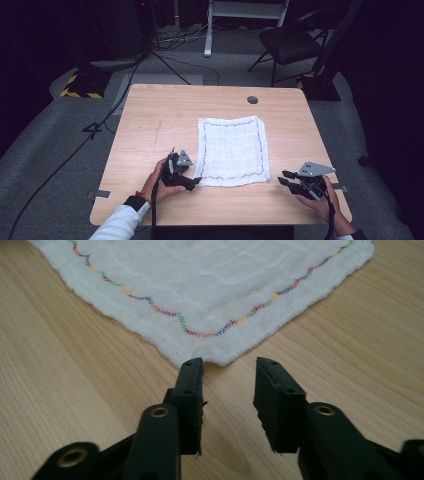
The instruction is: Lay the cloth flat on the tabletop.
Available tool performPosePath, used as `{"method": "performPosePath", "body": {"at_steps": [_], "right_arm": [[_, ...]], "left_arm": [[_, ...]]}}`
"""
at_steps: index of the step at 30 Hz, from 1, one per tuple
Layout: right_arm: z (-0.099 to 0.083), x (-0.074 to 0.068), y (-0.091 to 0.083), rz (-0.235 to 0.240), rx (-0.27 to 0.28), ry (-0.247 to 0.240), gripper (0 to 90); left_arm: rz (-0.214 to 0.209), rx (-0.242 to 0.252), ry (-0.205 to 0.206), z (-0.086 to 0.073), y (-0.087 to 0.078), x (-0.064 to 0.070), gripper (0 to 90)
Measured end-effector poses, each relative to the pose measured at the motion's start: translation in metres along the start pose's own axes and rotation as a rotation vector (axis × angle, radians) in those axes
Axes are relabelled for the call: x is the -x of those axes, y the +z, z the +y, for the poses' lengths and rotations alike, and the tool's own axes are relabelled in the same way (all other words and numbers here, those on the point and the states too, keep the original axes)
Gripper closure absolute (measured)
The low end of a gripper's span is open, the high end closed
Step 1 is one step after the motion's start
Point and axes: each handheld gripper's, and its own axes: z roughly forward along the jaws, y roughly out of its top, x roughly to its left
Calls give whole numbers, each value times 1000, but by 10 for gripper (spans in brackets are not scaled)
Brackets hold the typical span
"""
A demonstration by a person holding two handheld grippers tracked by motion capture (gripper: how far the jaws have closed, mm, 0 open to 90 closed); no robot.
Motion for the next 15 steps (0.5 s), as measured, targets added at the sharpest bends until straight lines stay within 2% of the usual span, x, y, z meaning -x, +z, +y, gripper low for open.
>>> {"method": "performPosePath", "body": {"at_steps": [2, 5, 6, 8, 9, 13, 14, 15], "right_arm": [[3, -1, 1, 8, 13, 1, 585], [9, -4, 2, 11, 46, 4, 553], [12, -7, 2, 9, 71, 3, 547], [16, -12, 2, 21, 104, 3, 524], [19, -16, 3, 17, 111, -10, 512], [24, -24, 7, 34, 110, -31, 483], [26, -28, 12, 44, 104, -40, 458], [27, -29, 13, 46, 99, -46, 451]], "left_arm": [[-13, 29, -9, 1, -8, -3, 199], [-14, 34, -20, 1, -9, -8, 200], [-7, 35, -38, 3, -9, -14, 200], [-5, 32, -35, 4, -9, -18, 201], [1, 53, -52, 7, -11, -26, 202], [29, 64, -55, 10, -13, -35, 202], [26, 69, -76, 11, -13, -39, 209], [33, 70, -69, 12, -13, -40, 209]]}}
